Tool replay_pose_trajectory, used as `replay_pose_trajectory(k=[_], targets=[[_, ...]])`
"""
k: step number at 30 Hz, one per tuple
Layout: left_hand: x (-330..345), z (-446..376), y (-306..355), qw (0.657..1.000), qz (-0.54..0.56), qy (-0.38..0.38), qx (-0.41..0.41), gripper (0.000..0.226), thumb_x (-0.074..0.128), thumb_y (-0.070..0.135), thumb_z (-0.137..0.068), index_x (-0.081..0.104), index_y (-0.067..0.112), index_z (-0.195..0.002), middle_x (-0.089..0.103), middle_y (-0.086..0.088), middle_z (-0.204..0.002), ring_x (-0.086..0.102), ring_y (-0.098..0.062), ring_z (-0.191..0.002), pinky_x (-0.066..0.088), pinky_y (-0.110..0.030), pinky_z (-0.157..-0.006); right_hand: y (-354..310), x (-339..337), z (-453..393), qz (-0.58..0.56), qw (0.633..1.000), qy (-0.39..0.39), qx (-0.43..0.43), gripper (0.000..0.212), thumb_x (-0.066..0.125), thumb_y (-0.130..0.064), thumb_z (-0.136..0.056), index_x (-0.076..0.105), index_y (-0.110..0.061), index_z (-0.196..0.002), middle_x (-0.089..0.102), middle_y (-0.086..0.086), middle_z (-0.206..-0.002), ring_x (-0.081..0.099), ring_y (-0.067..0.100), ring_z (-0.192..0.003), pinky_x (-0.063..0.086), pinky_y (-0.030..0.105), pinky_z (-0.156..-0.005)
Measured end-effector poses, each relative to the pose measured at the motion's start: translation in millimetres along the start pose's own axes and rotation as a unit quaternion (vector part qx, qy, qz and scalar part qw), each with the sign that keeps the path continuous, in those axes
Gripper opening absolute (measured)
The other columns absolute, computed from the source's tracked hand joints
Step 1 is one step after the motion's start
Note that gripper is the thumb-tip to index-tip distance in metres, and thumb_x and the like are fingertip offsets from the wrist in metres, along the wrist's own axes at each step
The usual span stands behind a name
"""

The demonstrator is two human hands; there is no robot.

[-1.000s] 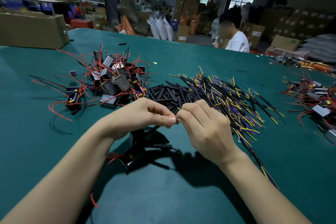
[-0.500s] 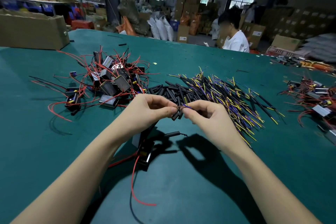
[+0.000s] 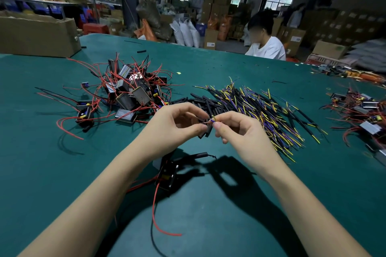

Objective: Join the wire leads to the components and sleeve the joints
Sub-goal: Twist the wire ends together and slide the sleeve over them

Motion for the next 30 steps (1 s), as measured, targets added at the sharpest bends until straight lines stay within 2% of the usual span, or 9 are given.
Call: replay_pose_trajectory(k=[3,7,10,14,17,21,24,26,30], targets=[[-2,0,1,0.999,-0.033,0.018,0.021,0.007,0.072,0.005,-0.081,0.072,0.011,-0.084,0.074,-0.001,-0.076,0.063,-0.003,-0.066,0.051,-0.016,-0.068,0,0,1,0.007,1.0,-0.003,0.0,0.013,0.061,-0.008,-0.091,0.068,-0.018,-0.087,0.06,-0.008,-0.063,0.047,0.006,-0.06,0.039,0.022,-0.061],[-1,0,-5,0.999,-0.038,0.022,-0.003,0.011,0.072,0.009,-0.082,0.07,0.018,-0.075,0.07,0.009,-0.068,0.059,0.004,-0.061,0.047,-0.01,-0.064,-4,-3,2,0.047,0.999,0.002,-0.022,0.01,0.062,-0.008,-0.091,0.068,-0.014,-0.087,0.058,-0.01,-0.061,0.047,0.012,-0.063,0.036,0.027,-0.062],[3,-1,-8,0.999,-0.034,0.015,-0.014,0.012,0.072,0.012,-0.083,0.07,0.019,-0.073,0.069,0.007,-0.069,0.058,0.002,-0.062,0.047,-0.013,-0.067,-6,-6,2,0.078,0.996,0.006,-0.032,0.009,0.063,-0.011,-0.09,0.069,-0.016,-0.086,0.058,-0.009,-0.061,0.048,0.016,-0.065,0.035,0.028,-0.062],[3,-1,-14,0.999,-0.035,-0.002,-0.042,0.005,0.075,0.02,-0.08,0.072,0.016,-0.083,0.071,0.003,-0.073,0.058,0.0,-0.065,0.046,-0.014,-0.068,-4,-9,0,0.068,0.997,0.011,-0.017,0.011,0.064,-0.009,-0.089,0.07,-0.018,-0.084,0.061,-0.009,-0.063,0.051,0.006,-0.062,0.04,0.023,-0.062],[15,3,-32,0.985,-0.127,-0.06,-0.098,0.027,0.079,0.038,-0.072,0.072,0.016,-0.087,0.066,0.006,-0.067,0.052,-0.006,-0.058,0.044,-0.022,-0.064,-1,-13,-2,0.056,0.998,0.016,0.0,0.012,0.065,-0.009,-0.088,0.068,-0.02,-0.085,0.064,-0.011,-0.067,0.056,0.003,-0.065,0.042,0.017,-0.063],[24,9,-42,0.962,-0.211,-0.106,-0.134,0.031,0.079,0.052,-0.066,0.076,0.022,-0.075,0.072,0.009,-0.067,0.066,-0.005,-0.067,0.054,-0.029,-0.07,-3,-12,-2,0.048,0.999,0.002,0.001,0.012,0.063,-0.007,-0.089,0.063,-0.017,-0.082,0.062,-0.01,-0.065,0.056,0.005,-0.065,0.043,0.019,-0.063],[26,9,-42,0.96,-0.22,-0.113,-0.135,0.023,0.08,0.045,-0.069,0.077,0.024,-0.074,0.072,0.008,-0.066,0.065,-0.006,-0.065,0.056,-0.031,-0.07,-7,-10,-1,0.035,0.999,-0.01,0.002,0.013,0.062,-0.006,-0.09,0.061,-0.015,-0.08,0.059,-0.009,-0.061,0.051,0.002,-0.056,0.042,0.015,-0.058],[27,9,-41,0.96,-0.217,-0.121,-0.129,0.016,0.077,0.039,-0.073,0.077,0.023,-0.074,0.072,0.007,-0.066,0.063,-0.008,-0.06,0.053,-0.026,-0.065,-7,-9,-1,0.022,1.0,-0.016,0.013,0.013,0.061,-0.005,-0.09,0.06,-0.013,-0.079,0.058,-0.008,-0.059,0.049,0.001,-0.052,0.041,0.013,-0.055],[21,6,-36,0.975,-0.165,-0.101,-0.11,0.012,0.066,0.02,-0.082,0.077,0.016,-0.077,0.056,0.005,-0.052,0.036,-0.002,-0.041,0.031,-0.015,-0.043,3,-6,1,0.017,0.998,-0.04,0.054,0.012,0.059,-0.004,-0.091,0.059,-0.01,-0.081,0.056,0.002,-0.06,0.045,0.007,-0.047,0.036,0.011,-0.048]])
Point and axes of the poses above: each hand's wrist, its own z-axis away from the middle knuckle, its own x-axis out of the palm, y = z × x, the point moved 10 cm from there along -z, towards the middle knuckle
